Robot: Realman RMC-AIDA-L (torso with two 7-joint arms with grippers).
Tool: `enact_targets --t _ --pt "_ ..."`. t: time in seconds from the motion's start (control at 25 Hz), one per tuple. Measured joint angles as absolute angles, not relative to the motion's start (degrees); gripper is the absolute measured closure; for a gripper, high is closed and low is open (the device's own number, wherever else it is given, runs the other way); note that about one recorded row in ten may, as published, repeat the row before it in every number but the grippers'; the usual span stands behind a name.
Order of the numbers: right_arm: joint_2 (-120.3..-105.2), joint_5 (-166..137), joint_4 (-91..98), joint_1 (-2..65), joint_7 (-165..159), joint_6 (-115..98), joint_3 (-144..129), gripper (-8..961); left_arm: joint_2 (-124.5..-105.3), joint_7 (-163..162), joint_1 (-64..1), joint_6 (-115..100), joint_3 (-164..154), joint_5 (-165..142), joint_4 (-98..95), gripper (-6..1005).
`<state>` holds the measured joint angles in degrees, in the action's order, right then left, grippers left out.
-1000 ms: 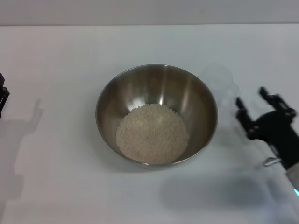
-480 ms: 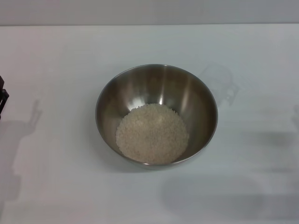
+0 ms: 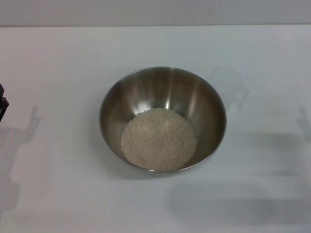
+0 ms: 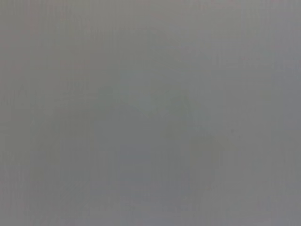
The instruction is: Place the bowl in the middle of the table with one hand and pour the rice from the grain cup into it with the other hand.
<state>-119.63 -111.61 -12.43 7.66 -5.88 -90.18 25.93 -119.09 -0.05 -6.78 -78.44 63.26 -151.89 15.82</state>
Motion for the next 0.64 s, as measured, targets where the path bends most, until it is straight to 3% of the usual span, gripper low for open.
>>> enact_targets --t 0.64 --pt "-119.60 -111.6 -11.3 7.7 -3.1 -90.1 26.4 114 -119.09 -4.2 -6.3 -77.7 63.1 -151.9 15.0 165"
